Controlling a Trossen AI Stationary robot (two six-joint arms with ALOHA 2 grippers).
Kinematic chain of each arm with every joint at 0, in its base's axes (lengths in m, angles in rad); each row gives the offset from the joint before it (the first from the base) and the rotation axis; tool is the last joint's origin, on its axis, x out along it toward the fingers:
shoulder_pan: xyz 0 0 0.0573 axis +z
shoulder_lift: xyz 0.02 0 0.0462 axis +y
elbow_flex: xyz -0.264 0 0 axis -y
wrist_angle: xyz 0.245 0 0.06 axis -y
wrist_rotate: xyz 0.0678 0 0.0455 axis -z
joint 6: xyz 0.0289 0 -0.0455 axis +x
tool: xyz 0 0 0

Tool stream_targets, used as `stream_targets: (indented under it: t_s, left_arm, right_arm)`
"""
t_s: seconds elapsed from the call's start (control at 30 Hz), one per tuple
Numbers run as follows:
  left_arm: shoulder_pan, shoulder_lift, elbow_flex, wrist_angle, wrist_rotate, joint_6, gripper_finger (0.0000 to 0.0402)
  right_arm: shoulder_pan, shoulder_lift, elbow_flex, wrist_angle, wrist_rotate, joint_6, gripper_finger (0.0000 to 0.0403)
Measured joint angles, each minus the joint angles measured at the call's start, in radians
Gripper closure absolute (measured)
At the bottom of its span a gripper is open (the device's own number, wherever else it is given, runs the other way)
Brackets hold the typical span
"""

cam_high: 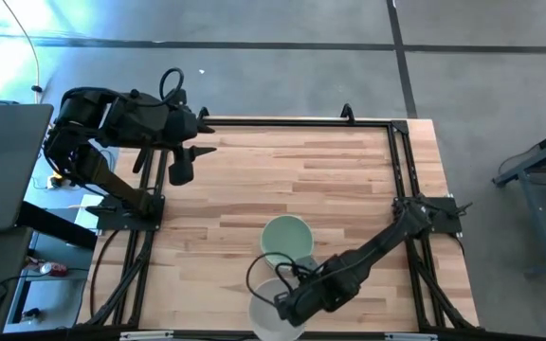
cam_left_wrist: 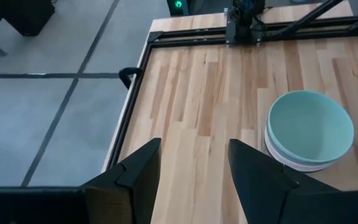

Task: Nest bowls inside each other
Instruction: Stack the white bowl on top of the blue bowl

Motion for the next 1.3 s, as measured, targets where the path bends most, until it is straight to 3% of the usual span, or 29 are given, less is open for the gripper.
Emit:
stream_targets:
  t_s: [0.5,0.93,1.13,1.3]
  left_arm:
    - [0.003,0.000,0.000,-0.003,-0.002,0.031,0.0224]
    - [0.003,0.000,0.000,-0.004,-0.004,0.034,0.0225]
    - [0.003,0.000,0.000,-0.023,-0.003,0.034,0.0225]
    - [0.003,0.000,0.000,-0.023,-0.002,0.034,0.0225]
  right_arm:
    - [-0.130,-0.105,0.000,-0.189,0.002,-0.145,0.0403]
    - [-0.261,-0.117,-0.001,-0.187,0.008,-0.310,0.0403]
    - [-0.329,-0.117,-0.001,-0.187,-0.081,-0.385,0.0403]
    - [-0.372,-0.129,-0.001,-0.188,-0.073,-0.407,0.0403]
